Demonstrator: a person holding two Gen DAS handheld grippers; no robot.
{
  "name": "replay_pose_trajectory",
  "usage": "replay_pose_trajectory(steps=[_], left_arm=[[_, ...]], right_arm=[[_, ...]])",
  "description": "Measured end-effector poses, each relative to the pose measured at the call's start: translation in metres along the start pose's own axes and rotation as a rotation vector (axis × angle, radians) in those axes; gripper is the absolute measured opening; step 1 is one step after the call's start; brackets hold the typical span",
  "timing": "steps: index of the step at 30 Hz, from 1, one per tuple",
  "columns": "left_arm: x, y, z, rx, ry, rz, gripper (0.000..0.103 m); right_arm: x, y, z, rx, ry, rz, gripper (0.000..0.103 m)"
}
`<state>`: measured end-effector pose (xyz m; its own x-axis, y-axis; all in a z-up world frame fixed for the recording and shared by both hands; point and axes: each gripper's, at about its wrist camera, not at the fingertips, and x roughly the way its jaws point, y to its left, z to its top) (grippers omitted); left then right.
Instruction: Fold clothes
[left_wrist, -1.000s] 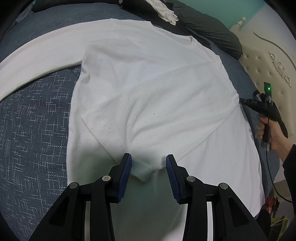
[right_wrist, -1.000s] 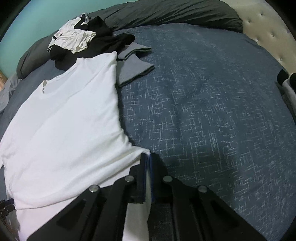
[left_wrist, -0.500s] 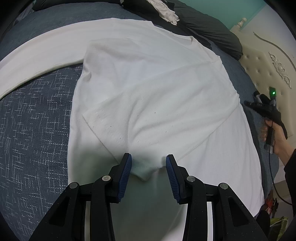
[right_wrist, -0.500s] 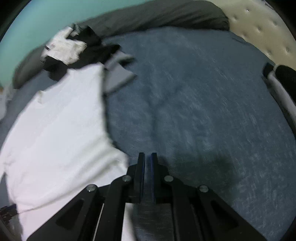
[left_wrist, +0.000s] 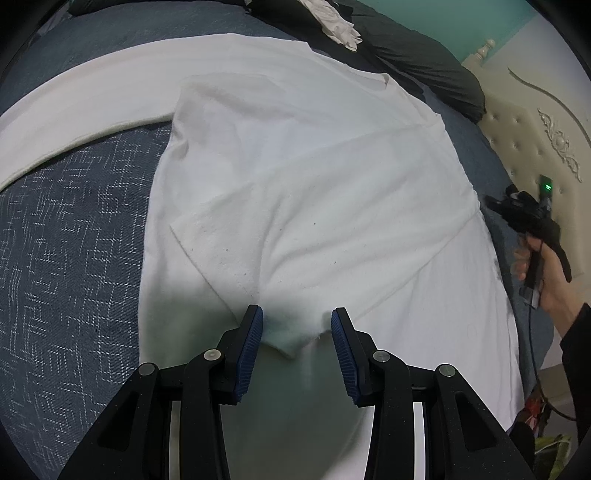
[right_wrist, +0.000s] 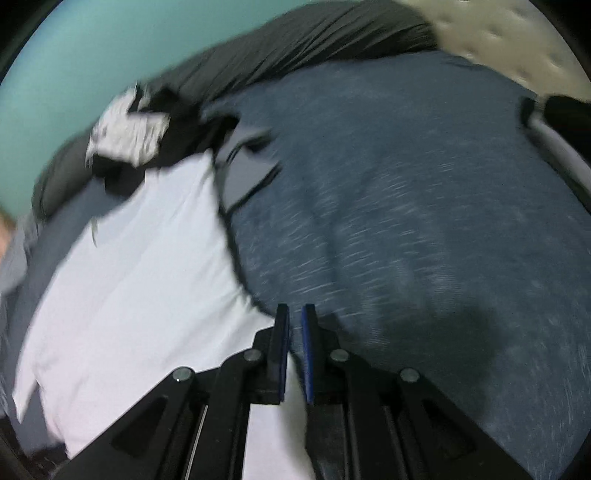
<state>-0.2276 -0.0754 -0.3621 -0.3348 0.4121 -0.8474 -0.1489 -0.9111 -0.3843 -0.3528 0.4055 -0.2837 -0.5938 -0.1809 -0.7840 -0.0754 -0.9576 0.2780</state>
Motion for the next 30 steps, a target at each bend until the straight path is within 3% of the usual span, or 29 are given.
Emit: replay_pose_trajectory(steps=[3, 7, 12, 17, 21, 30], left_arm=[[-0.005, -0.001, -0.002, -0.002, -0.006, 0.007, 0.042], [-0.02, 0.0, -0.009, 0.009, -0.031, 0.015, 0.042], [-0.058, 0.028, -0.017, -0.055, -0.103, 0.03, 0.042], [-0.102, 0.091, -0.024, -0.203, -0.143, 0.071, 0.049], [-0.137, 0.143, -0.023, -0.26, -0.154, 0.182, 0.049], [-0.214, 0.257, -0.023, -0.427, -0.23, 0.33, 0.056]], right_arm=[[-0.026, 0.003, -0.011, 0.03, -0.051, 0.032, 0.006], [-0.048, 0.031, -0.042, 0.05, -0.055, 0.169, 0.006], [-0.066, 0.071, -0.089, 0.081, -0.035, 0.335, 0.007], [-0.082, 0.113, -0.123, 0.037, -0.024, 0.431, 0.007], [-0.086, 0.125, -0.146, 0.04, -0.028, 0.489, 0.01], [-0.064, 0.146, -0.151, -0.011, 0.014, 0.522, 0.02]])
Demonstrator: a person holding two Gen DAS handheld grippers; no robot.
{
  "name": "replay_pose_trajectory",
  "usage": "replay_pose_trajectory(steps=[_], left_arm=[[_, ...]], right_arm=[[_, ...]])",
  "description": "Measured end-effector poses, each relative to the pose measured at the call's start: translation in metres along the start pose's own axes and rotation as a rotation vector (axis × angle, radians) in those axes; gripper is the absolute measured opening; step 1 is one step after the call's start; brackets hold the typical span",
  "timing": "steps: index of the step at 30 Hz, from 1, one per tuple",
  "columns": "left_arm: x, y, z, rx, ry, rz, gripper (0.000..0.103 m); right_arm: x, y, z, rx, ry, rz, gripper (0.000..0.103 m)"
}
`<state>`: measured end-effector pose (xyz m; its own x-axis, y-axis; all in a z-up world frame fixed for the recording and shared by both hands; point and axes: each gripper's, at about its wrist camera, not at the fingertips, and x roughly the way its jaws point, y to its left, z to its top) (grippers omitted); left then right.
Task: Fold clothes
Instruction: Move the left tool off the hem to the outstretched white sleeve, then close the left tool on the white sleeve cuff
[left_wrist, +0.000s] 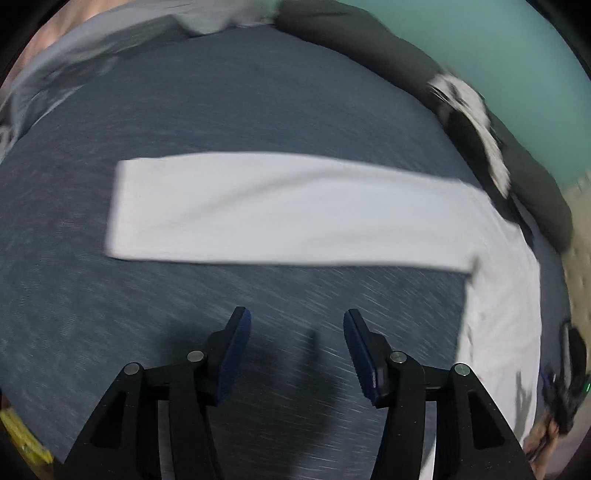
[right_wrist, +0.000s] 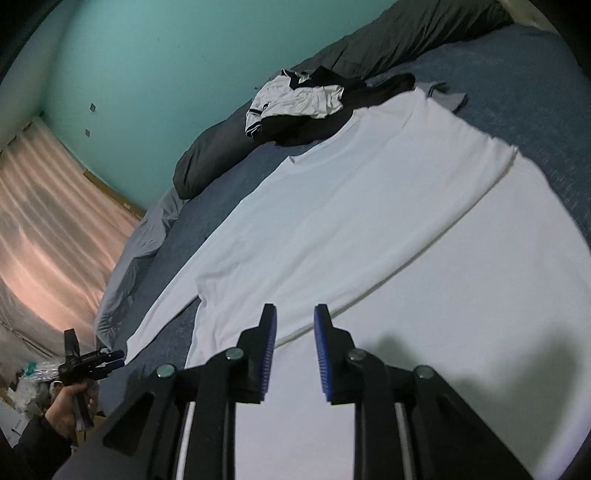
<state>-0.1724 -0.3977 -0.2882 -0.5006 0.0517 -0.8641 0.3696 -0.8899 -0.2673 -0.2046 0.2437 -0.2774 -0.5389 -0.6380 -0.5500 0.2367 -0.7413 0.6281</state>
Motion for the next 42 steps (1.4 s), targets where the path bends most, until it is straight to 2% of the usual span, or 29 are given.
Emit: replay_pose_trajectory(steps=[5, 10, 14, 18, 23, 25, 29, 30, 36, 42], left_arm=[[0.001, 0.054, 0.019, -0.06, -0.028, 0.105, 0.056], [0.012, 0.08, 0.033, -0.088, -0.023, 0.144, 0.056], [0.025, 0.099, 0.042, -0.148, -0.019, 0.144, 0.056], [0.035, 0.103, 0.047, -0.167, -0.039, 0.143, 0.056], [0.039, 0.095, 0.049, -0.134, -0.051, 0.151, 0.056], [0.04, 0.089, 0.05, -0.115, -0.051, 0.143, 0.051], [0.045, 0.078, 0.05, -0.088, -0.047, 0.132, 0.015], [0.045, 0.076, 0.05, -0.083, -0.047, 0.13, 0.011], [0.026, 0.06, 0.056, -0.061, -0.076, 0.095, 0.008], [-0.017, 0.018, 0.072, 0.011, -0.139, 0.045, 0.007]], right_arm=[[0.003, -0.004, -0.001, 0.011, 0.0, -0.014, 0.02], [0.005, 0.001, 0.001, -0.015, -0.011, -0.013, 0.021], [0.007, -0.001, 0.001, -0.017, -0.015, -0.009, 0.021], [0.008, -0.006, 0.001, -0.004, -0.016, -0.02, 0.021], [0.01, -0.01, 0.002, 0.005, -0.015, -0.026, 0.021], [0.01, -0.009, 0.002, 0.0, -0.015, -0.025, 0.021], [0.009, -0.01, 0.003, 0.001, -0.019, -0.022, 0.021], [0.008, -0.011, 0.003, 0.003, -0.02, -0.019, 0.021], [0.005, -0.013, 0.005, 0.015, -0.029, -0.009, 0.021], [0.0, -0.016, 0.008, 0.025, -0.04, 0.006, 0.021]])
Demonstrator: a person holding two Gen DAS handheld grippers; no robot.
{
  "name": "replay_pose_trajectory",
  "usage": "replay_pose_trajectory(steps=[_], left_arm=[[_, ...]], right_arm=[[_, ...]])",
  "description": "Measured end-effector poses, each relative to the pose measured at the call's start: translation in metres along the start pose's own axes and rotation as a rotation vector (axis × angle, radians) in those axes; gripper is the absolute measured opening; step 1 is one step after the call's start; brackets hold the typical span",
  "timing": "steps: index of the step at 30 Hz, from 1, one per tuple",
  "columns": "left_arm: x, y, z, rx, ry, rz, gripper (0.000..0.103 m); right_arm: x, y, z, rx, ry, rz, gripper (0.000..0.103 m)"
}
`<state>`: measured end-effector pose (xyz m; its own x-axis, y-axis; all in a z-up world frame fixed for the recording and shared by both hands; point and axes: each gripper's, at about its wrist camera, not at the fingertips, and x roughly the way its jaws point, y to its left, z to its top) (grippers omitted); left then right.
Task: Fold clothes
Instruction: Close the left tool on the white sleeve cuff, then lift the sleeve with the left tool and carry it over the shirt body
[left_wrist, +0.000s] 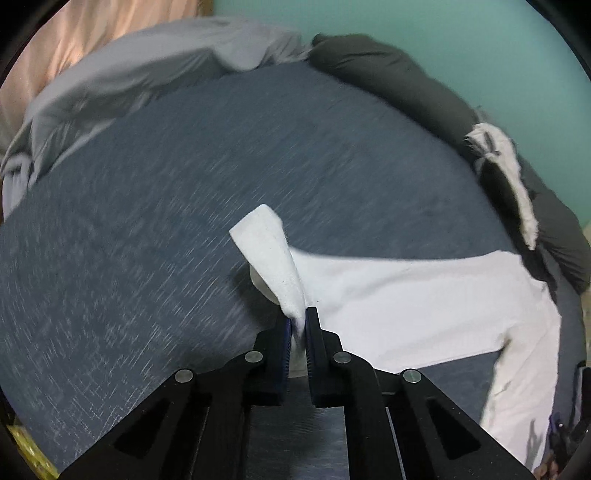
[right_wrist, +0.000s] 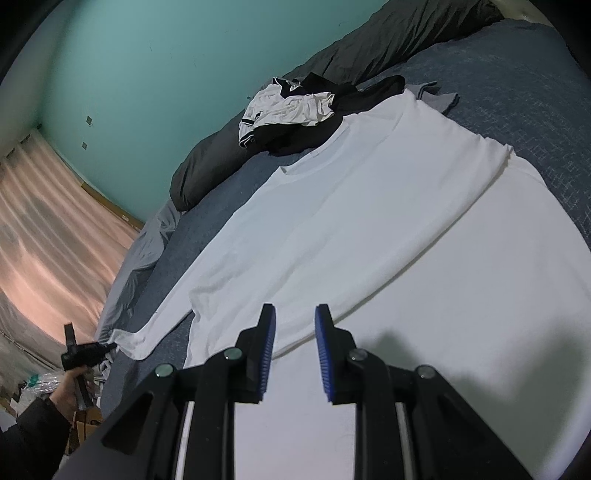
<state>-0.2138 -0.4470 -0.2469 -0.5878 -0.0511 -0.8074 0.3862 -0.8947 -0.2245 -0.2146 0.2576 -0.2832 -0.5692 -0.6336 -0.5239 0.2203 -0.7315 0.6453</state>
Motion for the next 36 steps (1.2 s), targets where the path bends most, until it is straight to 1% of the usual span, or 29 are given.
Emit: replay_pose_trajectory(steps=[4, 6, 9, 12, 15, 19, 22, 23, 26, 28, 31, 36], left_arm=[[-0.029, -0.044, 0.02, 0.057, -0.04, -0.043, 0.007], [-0.035, -0.075, 0.035, 0.093, -0.062, -0.068, 0.007], [-0.052, -0.126, 0.049, 0.147, -0.089, -0.115, 0.007], [-0.064, -0.181, 0.059, 0.209, -0.11, -0.164, 0.007], [-0.073, -0.245, 0.066, 0.274, -0.126, -0.217, 0.007], [-0.089, -0.342, 0.059, 0.38, -0.125, -0.314, 0.007], [-0.096, -0.419, 0.029, 0.499, -0.107, -0.389, 0.007], [-0.098, -0.445, 0.018, 0.54, -0.101, -0.414, 0.007], [-0.091, -0.511, -0.025, 0.639, -0.043, -0.489, 0.007], [-0.08, -0.545, -0.057, 0.693, 0.002, -0.529, 0.007], [-0.052, -0.578, -0.107, 0.747, 0.083, -0.553, 0.007], [0.007, -0.595, -0.184, 0.818, 0.221, -0.52, 0.007]], right_arm=[[-0.006, -0.007, 0.003, 0.024, -0.011, 0.005, 0.021], [-0.01, -0.011, 0.004, 0.033, -0.018, 0.009, 0.021], [-0.016, -0.016, 0.007, 0.046, -0.024, 0.013, 0.021], [-0.023, -0.023, 0.009, 0.056, -0.028, 0.015, 0.021], [-0.033, -0.032, 0.012, 0.073, -0.038, 0.015, 0.021], [-0.047, -0.044, 0.016, 0.1, -0.049, 0.023, 0.022], [-0.058, -0.052, 0.018, 0.111, -0.059, 0.023, 0.025], [-0.062, -0.056, 0.019, 0.117, -0.063, 0.024, 0.027], [-0.073, -0.066, 0.021, 0.131, -0.075, 0.017, 0.028], [-0.077, -0.073, 0.022, 0.142, -0.081, 0.012, 0.028], [-0.085, -0.081, 0.023, 0.16, -0.089, 0.007, 0.028], [-0.09, -0.092, 0.028, 0.183, -0.095, 0.002, 0.028]])
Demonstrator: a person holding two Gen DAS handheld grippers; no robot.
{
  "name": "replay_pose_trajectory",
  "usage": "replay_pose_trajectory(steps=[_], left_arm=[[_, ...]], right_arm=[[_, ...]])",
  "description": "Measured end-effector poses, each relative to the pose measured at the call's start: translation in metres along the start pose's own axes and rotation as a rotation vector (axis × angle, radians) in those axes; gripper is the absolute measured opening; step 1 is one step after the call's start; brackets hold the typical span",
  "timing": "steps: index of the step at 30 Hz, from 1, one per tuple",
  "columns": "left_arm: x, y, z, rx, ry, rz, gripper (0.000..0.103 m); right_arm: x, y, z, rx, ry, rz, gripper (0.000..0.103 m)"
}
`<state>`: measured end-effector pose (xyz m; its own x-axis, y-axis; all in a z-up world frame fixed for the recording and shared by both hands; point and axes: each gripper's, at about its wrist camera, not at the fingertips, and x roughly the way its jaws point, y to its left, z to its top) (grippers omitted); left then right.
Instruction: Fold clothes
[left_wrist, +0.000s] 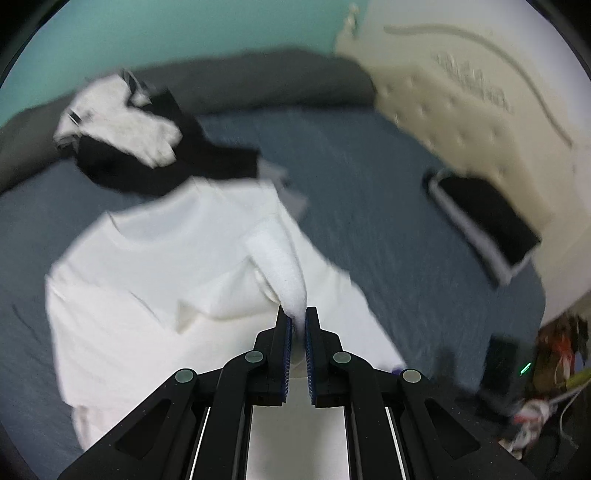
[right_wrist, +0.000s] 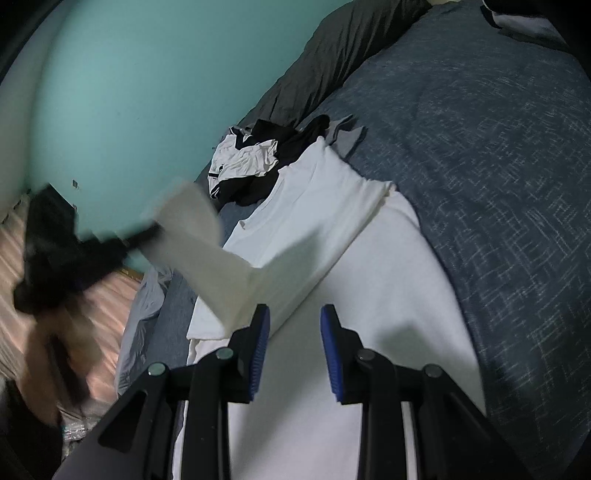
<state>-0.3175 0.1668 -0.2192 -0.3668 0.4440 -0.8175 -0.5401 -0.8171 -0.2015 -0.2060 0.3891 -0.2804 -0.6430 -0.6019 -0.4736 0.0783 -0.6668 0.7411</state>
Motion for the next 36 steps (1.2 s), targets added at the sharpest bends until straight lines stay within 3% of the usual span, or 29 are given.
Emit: replay_pose_trajectory(steps=[5, 7, 9, 12, 21, 27, 32, 35, 36], left_arm=[[0.043, -0.002, -0.041, -0.037, 0.105, 0.005, 0.009], [0.049, 0.003, -0.055, -0.054, 0.122, -0.003, 0.015], [0.046, 0.009, -0.065, -0.06, 0.123, -0.002, 0.035], [0.036, 0.023, -0.076, -0.067, 0.113, 0.015, 0.036], [0.007, 0.098, -0.117, -0.196, 0.104, 0.07, 0.037], [-0.004, 0.152, -0.142, -0.305, 0.089, 0.13, 0.037], [-0.019, 0.189, -0.154, -0.362, 0.059, 0.184, 0.037], [-0.026, 0.208, -0.159, -0.388, 0.05, 0.213, 0.037], [-0.027, 0.214, -0.16, -0.397, 0.048, 0.223, 0.037]], right_arm=[[0.01, -0.004, 0.0, 0.006, 0.041, -0.015, 0.028], [0.016, -0.005, -0.001, 0.011, 0.06, -0.016, 0.028], [0.022, -0.005, -0.002, 0.016, 0.076, -0.016, 0.029], [0.028, -0.004, -0.002, 0.02, 0.089, -0.02, 0.038], [0.05, 0.003, 0.001, 0.01, 0.123, -0.043, 0.046], [0.081, 0.038, 0.0, -0.133, 0.18, -0.087, 0.05], [0.105, 0.044, -0.006, -0.187, 0.221, -0.163, 0.05], [0.112, 0.03, -0.007, -0.122, 0.24, -0.12, 0.049], [0.112, 0.025, -0.007, -0.096, 0.24, -0.11, 0.04]])
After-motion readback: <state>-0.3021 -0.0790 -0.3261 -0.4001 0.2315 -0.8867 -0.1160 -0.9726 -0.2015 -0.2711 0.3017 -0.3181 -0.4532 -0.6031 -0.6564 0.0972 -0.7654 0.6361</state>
